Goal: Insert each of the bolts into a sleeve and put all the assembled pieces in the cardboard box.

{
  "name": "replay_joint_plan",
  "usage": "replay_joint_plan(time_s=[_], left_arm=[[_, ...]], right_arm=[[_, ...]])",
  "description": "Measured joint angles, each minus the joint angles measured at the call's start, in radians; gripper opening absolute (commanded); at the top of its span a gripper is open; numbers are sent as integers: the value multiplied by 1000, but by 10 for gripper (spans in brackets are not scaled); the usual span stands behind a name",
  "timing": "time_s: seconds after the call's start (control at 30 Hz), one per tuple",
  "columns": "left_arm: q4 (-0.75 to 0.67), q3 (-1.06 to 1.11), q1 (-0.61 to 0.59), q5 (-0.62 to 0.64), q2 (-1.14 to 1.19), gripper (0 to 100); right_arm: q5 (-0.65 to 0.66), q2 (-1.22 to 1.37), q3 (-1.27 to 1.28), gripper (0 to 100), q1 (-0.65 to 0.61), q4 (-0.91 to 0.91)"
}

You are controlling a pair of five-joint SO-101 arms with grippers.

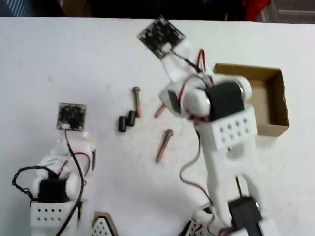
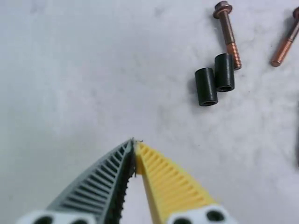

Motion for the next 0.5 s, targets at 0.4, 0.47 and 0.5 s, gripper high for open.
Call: replay_joint_plan(time_s=[0.4, 0.47, 0.5], left_arm=[[81, -87, 28, -81, 0, 28], [101, -118, 28, -95, 0, 28], [114, -130, 28, -115, 0, 28]], right_arm=[[2, -482, 479, 16, 12, -98], [2, -551, 571, 16, 28, -140], [2, -583, 620, 16, 38, -164]])
